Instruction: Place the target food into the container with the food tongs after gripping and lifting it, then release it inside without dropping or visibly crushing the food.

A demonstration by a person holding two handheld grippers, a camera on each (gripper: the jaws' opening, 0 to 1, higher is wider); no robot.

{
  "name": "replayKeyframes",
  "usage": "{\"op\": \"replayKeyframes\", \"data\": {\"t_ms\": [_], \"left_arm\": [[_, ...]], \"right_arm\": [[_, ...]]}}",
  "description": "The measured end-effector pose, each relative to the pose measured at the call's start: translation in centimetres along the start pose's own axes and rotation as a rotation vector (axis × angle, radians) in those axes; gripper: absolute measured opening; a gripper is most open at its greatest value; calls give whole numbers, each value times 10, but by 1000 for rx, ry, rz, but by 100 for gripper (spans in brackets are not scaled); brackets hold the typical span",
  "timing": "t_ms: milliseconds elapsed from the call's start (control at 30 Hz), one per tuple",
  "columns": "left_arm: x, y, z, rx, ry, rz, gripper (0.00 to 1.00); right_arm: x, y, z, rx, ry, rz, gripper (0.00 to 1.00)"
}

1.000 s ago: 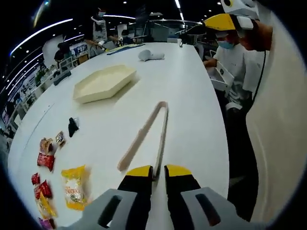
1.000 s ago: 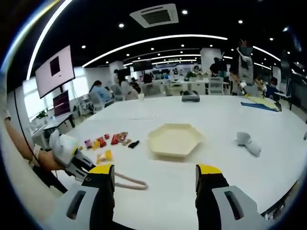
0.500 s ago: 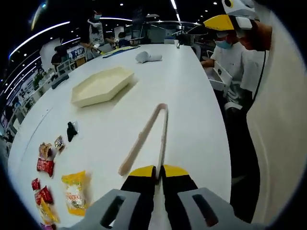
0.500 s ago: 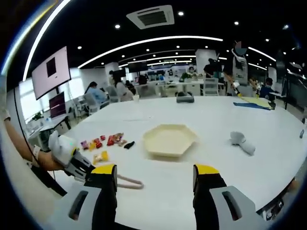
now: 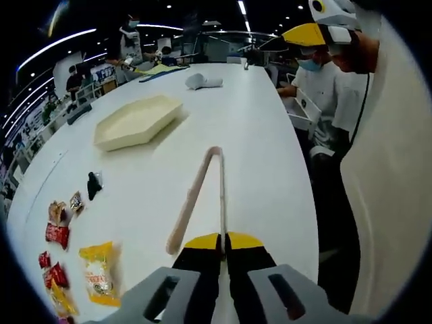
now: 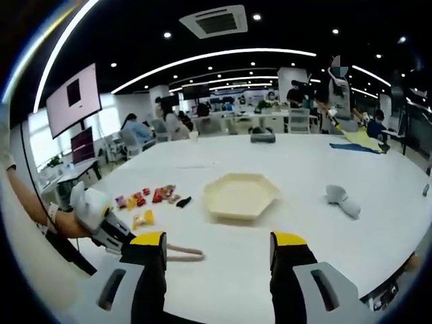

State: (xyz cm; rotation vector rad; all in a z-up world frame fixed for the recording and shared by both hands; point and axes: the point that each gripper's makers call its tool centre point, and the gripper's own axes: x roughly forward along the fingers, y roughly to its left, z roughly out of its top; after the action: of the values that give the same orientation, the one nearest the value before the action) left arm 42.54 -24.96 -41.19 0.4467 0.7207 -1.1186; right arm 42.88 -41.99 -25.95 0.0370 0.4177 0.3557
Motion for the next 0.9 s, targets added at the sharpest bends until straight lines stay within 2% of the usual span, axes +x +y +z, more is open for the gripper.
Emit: {"op": "replayKeyframes", "data": {"t_ms": [267, 500, 633, 900], "left_arm": [[-9, -7, 8, 18, 7, -30, 0], [-14, -5, 16, -28, -30, -2, 0], [-19, -10, 23, -30, -41, -15, 0], [-49, -20, 37, -16, -83, -45, 0]], "right_arm": [[-2, 0, 7, 55, -31, 12, 61], [-1, -1, 9, 59, -35, 11, 60], [-2, -6, 15, 61, -56, 3, 60], [3, -8, 33, 50, -93, 35, 60]]}}
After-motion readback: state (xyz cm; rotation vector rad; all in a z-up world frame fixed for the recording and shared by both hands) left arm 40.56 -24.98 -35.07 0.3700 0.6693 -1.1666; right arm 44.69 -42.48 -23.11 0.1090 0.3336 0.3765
